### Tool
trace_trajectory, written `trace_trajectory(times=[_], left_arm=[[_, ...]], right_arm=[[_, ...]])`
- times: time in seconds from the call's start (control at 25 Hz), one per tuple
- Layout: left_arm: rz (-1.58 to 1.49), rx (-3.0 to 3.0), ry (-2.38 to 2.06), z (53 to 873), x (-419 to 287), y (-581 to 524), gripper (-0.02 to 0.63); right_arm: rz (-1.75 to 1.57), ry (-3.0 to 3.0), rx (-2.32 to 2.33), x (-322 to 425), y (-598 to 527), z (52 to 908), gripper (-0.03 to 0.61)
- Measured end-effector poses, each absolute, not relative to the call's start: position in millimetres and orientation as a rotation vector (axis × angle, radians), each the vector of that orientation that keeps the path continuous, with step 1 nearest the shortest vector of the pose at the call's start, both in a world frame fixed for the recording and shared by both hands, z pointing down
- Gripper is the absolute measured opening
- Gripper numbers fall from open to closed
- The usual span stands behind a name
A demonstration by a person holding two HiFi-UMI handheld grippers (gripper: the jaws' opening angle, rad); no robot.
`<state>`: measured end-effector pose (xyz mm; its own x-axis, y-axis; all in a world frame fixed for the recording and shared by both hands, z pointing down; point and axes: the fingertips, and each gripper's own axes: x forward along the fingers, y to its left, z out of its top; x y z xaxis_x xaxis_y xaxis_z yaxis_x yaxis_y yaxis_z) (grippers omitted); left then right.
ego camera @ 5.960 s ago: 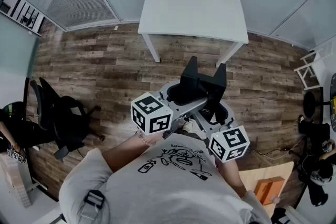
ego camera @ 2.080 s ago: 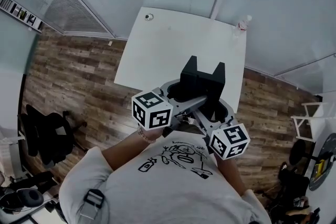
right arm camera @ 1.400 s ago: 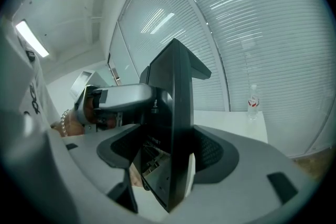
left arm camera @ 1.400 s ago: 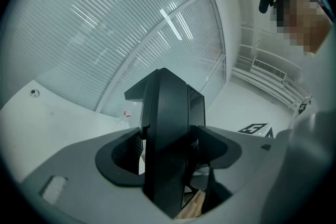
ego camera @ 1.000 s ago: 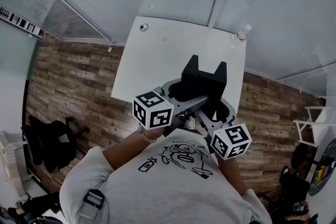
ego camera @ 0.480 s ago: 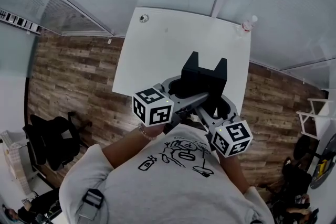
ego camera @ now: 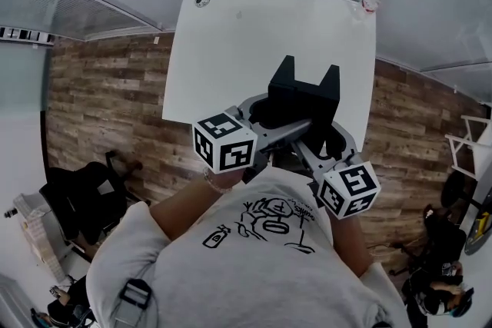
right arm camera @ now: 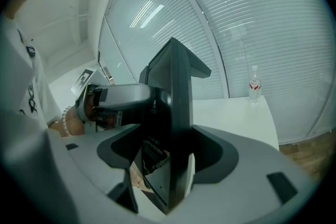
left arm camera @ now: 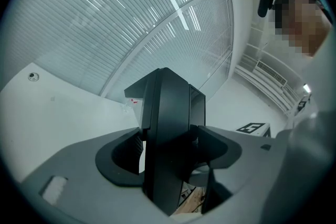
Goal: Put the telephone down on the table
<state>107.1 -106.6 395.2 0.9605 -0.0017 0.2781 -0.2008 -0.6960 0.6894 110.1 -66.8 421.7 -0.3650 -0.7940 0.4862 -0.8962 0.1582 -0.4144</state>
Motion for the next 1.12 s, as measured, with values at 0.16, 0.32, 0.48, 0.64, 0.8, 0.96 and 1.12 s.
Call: trace_trajectory(times=[0.16,0.32,0.48,0.64,0.8,0.96,1.12], left_arm=[[0.337,2.311,-0.129,408.8,109.4,-107.1,0.33],[0.346,2.302,-0.117,422.2,112.0,-108.3,0.33],[0.353,2.282,-0.111,439.8,117.1,-115.6,0.33],[0.369,2.26,-0.099,460.7,122.9,-124.8,0.33],[0.383,2.23,-0.094,484.8,126.6,-135.9,0.33],[0.397,2.21,-0.091,509.8,128.5,-147.9,0.33],[0.421,2.195,-0.102,535.4,138.4,-160.2,0.33]], right_arm=[[1.009,-2.248,1.683,111.9,-66.9,434.7,0.287],[1.024,-2.23,1.694,114.3,-68.0,447.3,0.287],[1.042,-2.219,1.692,119.3,-74.8,464.2,0.287],[1.084,-2.197,1.7,124.5,-83.2,483.8,0.287],[1.107,-2.178,1.687,128.2,-93.9,506.9,0.285],[1.118,-2.164,1.671,130.2,-106.0,531.7,0.285],[1.156,-2.164,1.66,139.6,-118.0,557.3,0.285]])
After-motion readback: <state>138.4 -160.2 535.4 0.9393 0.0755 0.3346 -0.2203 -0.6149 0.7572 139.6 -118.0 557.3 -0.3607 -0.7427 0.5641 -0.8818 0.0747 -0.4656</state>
